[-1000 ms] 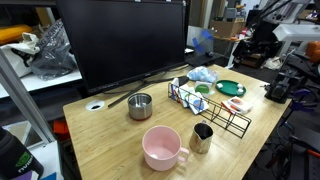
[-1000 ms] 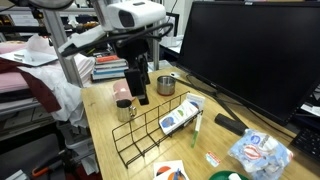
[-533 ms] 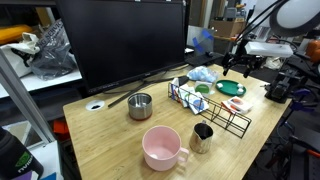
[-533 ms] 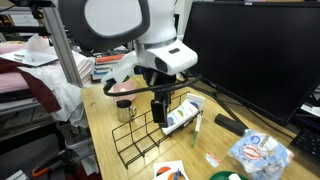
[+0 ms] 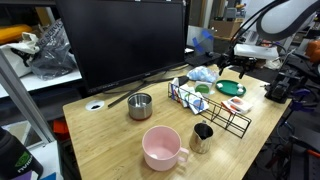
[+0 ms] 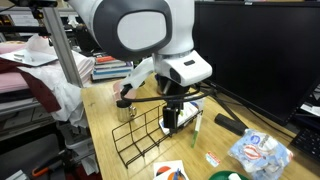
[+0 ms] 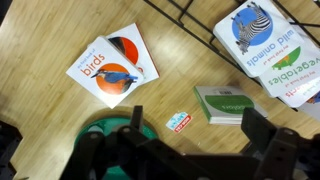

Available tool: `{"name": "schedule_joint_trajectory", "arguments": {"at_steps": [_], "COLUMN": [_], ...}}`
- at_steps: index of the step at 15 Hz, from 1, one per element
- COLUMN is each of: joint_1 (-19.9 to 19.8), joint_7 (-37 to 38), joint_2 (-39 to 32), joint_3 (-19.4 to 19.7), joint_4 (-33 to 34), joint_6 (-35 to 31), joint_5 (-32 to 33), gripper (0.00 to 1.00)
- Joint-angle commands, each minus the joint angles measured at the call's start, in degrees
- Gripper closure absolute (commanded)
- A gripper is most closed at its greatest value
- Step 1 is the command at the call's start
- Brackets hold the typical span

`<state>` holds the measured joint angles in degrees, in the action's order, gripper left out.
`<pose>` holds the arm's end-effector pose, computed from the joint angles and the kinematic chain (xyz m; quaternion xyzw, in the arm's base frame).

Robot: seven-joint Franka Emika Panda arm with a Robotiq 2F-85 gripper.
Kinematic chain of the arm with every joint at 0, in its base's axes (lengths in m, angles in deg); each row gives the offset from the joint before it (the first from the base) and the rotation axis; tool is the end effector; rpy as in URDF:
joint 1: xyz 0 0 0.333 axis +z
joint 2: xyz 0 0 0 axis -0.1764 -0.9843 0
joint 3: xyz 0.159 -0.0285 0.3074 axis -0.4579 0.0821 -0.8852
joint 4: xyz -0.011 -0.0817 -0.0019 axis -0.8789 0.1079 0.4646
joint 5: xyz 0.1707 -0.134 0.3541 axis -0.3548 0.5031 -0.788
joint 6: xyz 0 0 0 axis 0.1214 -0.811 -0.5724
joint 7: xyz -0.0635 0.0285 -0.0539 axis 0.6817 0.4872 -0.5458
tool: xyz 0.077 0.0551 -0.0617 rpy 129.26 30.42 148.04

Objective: Take a marshmallow from the green plate and put it in the silver cup

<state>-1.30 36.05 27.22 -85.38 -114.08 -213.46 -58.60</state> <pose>0.5002 -0.1168 0.3213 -0.8810 0.4664 -0.0800 0.0022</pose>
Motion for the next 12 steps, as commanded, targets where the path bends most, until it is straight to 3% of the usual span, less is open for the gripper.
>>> {"name": "schedule_joint_trajectory", "arguments": {"at_steps": [1, 4, 8, 12], "joint_1": [1.86, 1.86, 1.84, 1.68], "joint_7": [-0.20, -0.19, 0.31, 8.12], "joint_2": [0.02, 0.02, -4.68, -12.88], "joint_3": [1.90, 1.91, 3.71, 8.39], "joint_4": [0.08, 0.08, 3.16, 7.95], "joint_6": [0.14, 0.14, 0.04, -4.12], "joint_5": [-0.13, -0.13, -6.18, -8.72], "gripper": [0.00, 0.00, 0.00, 0.00]}}
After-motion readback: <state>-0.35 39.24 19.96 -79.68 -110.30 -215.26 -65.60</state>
